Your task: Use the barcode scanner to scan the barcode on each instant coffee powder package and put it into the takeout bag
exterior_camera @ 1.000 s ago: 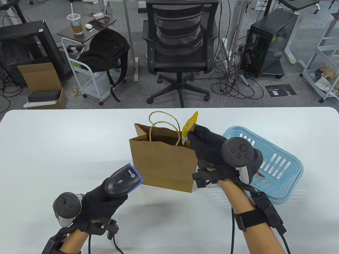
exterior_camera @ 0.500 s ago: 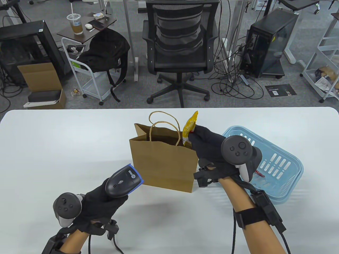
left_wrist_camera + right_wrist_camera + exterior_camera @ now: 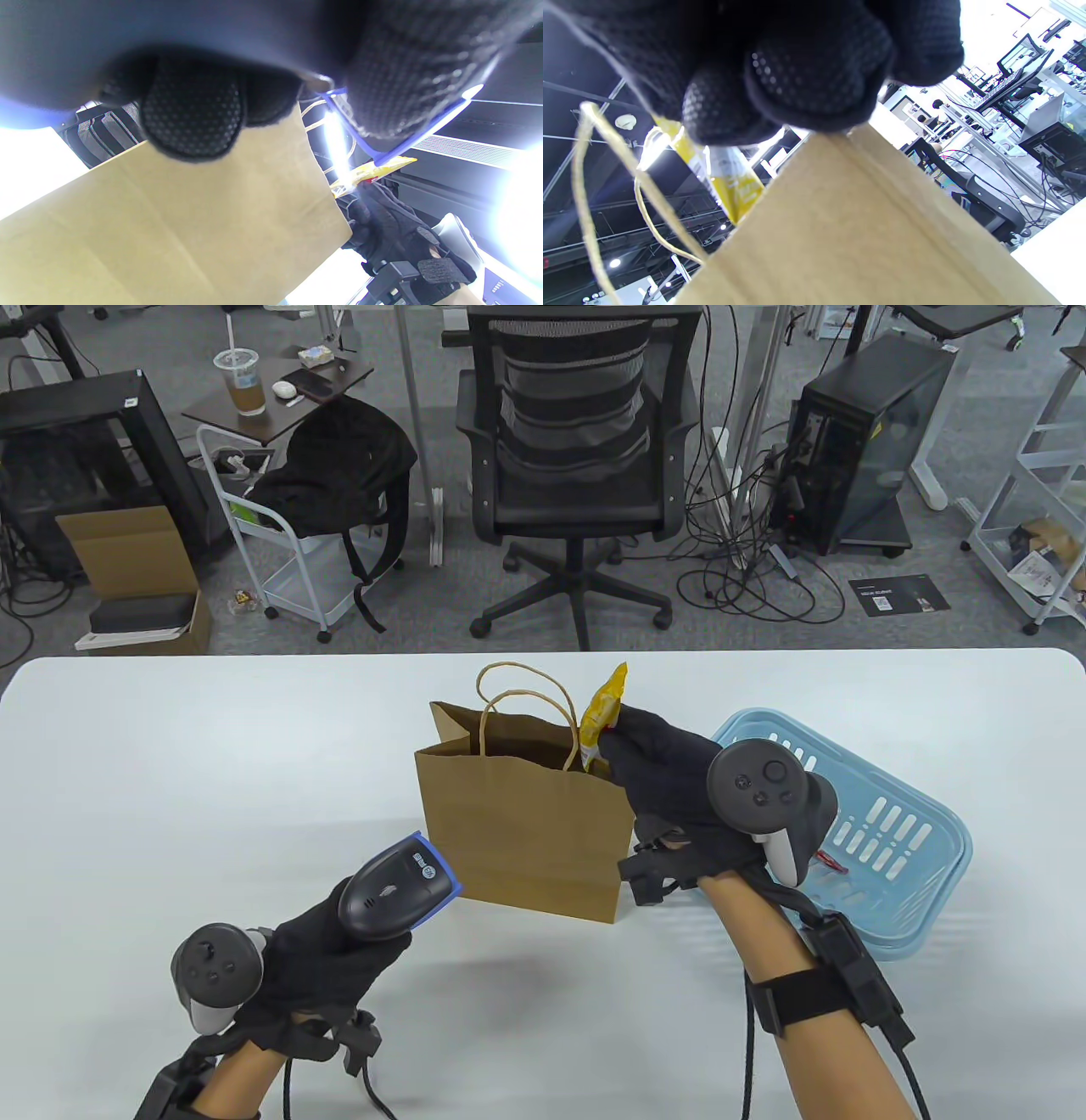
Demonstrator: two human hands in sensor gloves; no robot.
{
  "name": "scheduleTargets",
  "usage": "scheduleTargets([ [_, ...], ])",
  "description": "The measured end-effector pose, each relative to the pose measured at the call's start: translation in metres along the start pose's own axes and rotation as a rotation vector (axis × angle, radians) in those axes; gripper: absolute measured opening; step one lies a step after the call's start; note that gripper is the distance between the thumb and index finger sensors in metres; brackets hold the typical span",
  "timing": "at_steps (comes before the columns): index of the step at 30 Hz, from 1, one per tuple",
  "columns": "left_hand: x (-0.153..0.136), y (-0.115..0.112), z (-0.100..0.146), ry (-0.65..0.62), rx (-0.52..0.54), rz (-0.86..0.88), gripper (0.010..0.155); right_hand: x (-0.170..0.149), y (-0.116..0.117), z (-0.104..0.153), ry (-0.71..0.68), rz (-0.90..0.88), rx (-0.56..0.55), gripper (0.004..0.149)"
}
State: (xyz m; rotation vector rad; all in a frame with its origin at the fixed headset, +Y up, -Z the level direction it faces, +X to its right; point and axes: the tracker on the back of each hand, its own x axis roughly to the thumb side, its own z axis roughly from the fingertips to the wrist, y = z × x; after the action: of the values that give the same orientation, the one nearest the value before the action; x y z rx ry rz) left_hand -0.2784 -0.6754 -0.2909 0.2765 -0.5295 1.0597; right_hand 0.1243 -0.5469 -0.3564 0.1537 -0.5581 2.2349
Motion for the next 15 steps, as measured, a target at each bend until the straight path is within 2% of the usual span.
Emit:
scheduleTargets([
  [9,0.0000,-0.0005,-0.0001,0.001,-0.004,-0.004,0.063,-0.0012,-0.0025,-0.0016,0.001,0.028,0.040,0.037],
  [15,0.0000,-0.0004,-0.0001,0.004,-0.003,-0.001,0.063,0.0013,-0.0028,0.0018,-0.034,0.100,-0.005,0.037],
])
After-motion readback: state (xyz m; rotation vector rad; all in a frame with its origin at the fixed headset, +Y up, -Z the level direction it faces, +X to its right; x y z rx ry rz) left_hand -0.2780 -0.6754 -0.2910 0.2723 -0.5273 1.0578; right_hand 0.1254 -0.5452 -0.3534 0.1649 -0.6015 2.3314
